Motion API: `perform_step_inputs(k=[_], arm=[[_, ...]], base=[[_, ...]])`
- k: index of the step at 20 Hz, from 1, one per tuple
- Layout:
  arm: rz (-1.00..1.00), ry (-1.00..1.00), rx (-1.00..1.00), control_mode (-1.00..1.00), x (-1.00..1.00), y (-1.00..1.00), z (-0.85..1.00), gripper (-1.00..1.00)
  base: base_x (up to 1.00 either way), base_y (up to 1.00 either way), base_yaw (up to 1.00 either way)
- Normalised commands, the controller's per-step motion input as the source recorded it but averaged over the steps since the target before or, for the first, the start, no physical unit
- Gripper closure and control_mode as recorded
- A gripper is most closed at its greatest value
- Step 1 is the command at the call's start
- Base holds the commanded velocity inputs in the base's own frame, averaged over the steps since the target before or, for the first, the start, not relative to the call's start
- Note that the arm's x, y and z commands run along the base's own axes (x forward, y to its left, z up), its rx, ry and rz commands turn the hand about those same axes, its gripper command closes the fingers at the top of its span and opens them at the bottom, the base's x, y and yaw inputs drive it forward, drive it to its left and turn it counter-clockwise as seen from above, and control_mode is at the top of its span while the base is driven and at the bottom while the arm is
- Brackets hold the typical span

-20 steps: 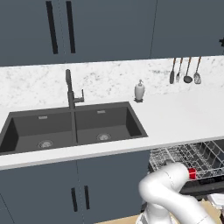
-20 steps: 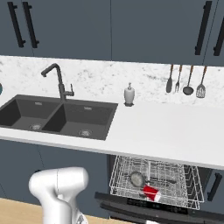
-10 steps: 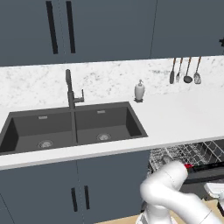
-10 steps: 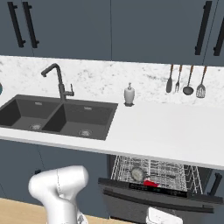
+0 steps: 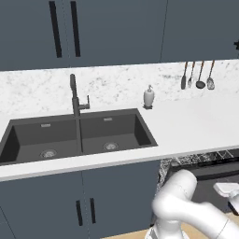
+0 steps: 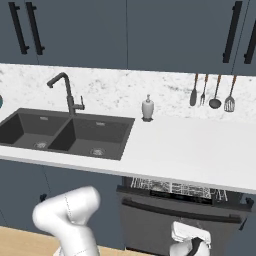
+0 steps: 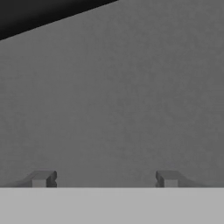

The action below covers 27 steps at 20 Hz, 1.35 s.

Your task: Pick up the cup and bowl from the counter, place them in the dishwasher, and close the dishwasher door.

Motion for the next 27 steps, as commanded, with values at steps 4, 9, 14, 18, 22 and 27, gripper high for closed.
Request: perform_step_inputs(k=[4,9,14,18,22,27], arm=[[0.04,-0.04,0.0,-1.0,0.99,-0.02,-0.19,-1.0],[0.04,-0.04,0.0,-1.0,0.95,-0.05,-0.21,-1.0],[0.01,-0.02,0.0,-1.0,0.78,-0.15,-0.19,-1.0],[0.01,0.0,0.0,-1.0,0.62,-0.13,-0.15,-1.0],[0.07,-0.04,0.0,-1.0,0.45,-0.03,-0.04,-1.0],[0.09,-0.04,0.0,-1.0,0.08,0.0,0.0,-1.0]], base=[[0.0,0.0,0.0],[0.0,0.0,0.0],[0.0,0.0,0.0],[0.0,0.0,0.0],[0.0,0.0,0.0],[0.0,0.0,0.0]])
